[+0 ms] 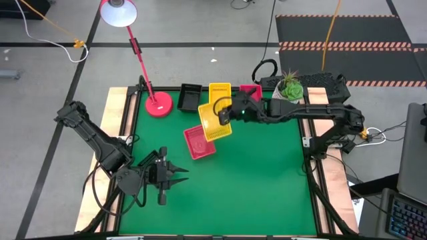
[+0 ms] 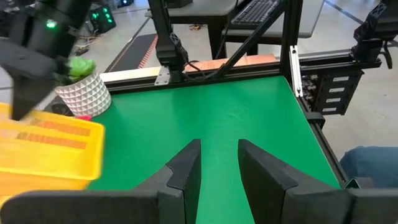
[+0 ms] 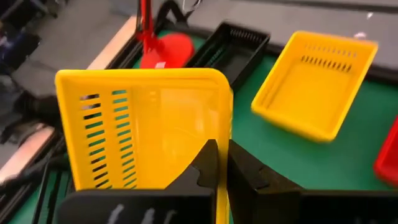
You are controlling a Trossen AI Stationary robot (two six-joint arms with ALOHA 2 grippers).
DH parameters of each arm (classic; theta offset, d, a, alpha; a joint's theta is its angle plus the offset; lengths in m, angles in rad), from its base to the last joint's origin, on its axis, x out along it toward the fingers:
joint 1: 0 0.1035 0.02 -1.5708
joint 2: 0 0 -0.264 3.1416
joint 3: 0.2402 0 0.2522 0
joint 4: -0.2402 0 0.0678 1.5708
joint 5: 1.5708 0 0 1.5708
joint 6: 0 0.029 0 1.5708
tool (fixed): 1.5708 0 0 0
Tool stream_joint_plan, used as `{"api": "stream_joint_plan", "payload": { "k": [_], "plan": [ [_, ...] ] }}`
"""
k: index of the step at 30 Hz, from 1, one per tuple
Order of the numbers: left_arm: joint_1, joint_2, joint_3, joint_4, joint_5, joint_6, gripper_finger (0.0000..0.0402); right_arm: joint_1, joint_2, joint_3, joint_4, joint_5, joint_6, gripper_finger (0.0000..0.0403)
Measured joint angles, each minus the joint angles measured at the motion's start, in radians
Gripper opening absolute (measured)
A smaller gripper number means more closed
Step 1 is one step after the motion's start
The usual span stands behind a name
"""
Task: Stack baskets by color
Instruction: Stack the bottom yellow bin on the top stacked yellow bin
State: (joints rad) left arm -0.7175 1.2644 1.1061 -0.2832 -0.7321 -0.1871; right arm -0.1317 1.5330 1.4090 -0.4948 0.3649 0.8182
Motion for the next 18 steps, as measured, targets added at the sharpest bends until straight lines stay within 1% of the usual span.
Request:
{"api": "stream_joint_plan", "payload": {
  "k": [5, 8, 10, 14, 18],
  "plan": [
    [0.014, 0.0, 0.0, 0.0, 0.0, 0.0, 0.0108, -0.07, 0.0, 0.0, 0.083, 0.0, -0.047, 0.0003],
    [0.024, 0.0, 0.0, 0.0, 0.0, 0.003, 0.0108, -0.113, 0.0, 0.0, 0.098, -0.004, -0.048, 0.0003],
    [0.03, 0.0, 0.0, 0.0, 0.0, 0.006, 0.0108, -0.144, 0.0, 0.008, 0.099, -0.027, -0.05, 0.0003],
    [0.044, 0.0, 0.0, 0.0, 0.0, 0.022, 0.0108, -0.194, 0.0, 0.057, 0.097, -0.078, -0.069, 0.0003],
    [0.054, 0.0, 0.0, -0.001, 0.0, 0.027, 0.0108, -0.236, 0.0, 0.134, 0.062, -0.084, -0.099, 0.0003]
  ]
}}
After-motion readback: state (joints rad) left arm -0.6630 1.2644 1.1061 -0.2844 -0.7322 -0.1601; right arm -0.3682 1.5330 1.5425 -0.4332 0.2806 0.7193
